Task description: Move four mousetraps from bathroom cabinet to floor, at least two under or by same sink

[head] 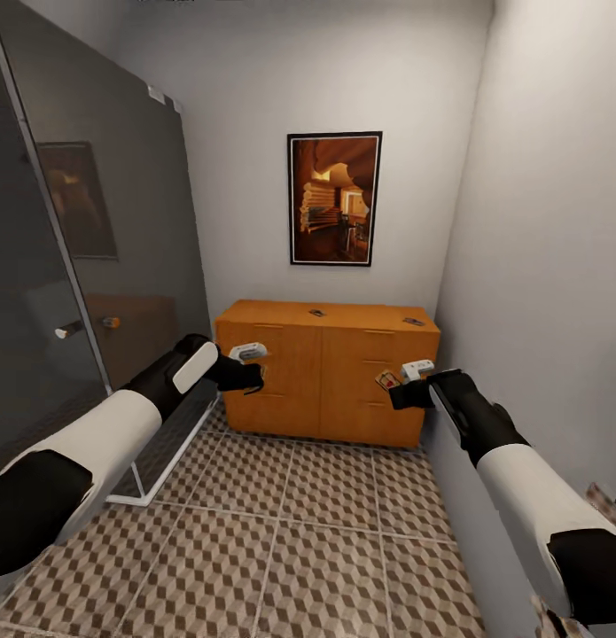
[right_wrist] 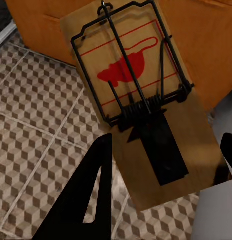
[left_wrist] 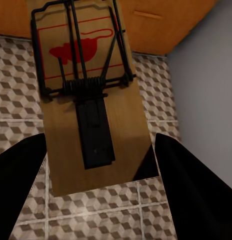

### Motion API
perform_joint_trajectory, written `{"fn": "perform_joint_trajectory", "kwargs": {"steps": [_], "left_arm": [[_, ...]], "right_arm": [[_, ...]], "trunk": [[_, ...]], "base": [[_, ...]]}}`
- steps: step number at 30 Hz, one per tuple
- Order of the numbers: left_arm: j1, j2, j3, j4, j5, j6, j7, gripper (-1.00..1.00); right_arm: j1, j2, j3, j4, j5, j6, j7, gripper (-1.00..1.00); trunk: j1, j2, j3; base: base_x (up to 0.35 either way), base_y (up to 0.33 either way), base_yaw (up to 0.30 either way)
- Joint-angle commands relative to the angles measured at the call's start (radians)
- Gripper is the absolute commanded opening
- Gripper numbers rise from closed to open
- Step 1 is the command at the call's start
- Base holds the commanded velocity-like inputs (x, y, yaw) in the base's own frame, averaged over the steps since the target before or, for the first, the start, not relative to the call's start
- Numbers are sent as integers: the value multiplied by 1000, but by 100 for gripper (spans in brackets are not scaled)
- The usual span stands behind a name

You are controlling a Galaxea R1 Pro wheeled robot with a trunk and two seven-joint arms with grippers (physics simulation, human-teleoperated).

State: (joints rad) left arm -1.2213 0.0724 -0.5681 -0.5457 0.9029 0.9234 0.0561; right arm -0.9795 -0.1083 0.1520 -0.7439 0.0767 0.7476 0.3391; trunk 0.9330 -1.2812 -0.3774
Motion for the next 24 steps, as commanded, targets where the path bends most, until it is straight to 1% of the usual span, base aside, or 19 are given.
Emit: {"fn": "perform_joint_trajectory", "kwargs": {"steps": [1,6,12,15,18,21,24], "left_arm": [[-1,1,-7,2,10,-4,6,-100],[-1,1,-7,8,10,-11,5,-100],[-1,1,-7,11,11,-12,5,-100],[-1,1,-7,34,11,-14,5,-100],[0,1,-7,77,10,-35,4,-100],[6,1,-7,129,10,-90,1,-100],[32,1,-6,152,9,-113,0,-100]], "right_arm": [[-1,6,3,-1,10,4,6,-100],[-1,20,4,24,15,0,5,-100],[-1,23,4,36,17,-3,5,-100],[-1,24,5,36,17,-3,5,-100],[-1,24,5,37,17,-3,5,-100],[-1,29,5,43,16,-4,5,-100],[-1,33,5,62,17,-6,5,-100]], "trunk": [[0,-1,-1],[0,-1,-1],[0,-1,-1],[0,-1,-1],[0,-1,-1],[0,-1,-1],[0,-1,-1]], "base": [[-13,0,289],[-5,0,295],[-1,0,300],[0,0,300],[0,0,300],[0,0,300],[0,0,300]]}}
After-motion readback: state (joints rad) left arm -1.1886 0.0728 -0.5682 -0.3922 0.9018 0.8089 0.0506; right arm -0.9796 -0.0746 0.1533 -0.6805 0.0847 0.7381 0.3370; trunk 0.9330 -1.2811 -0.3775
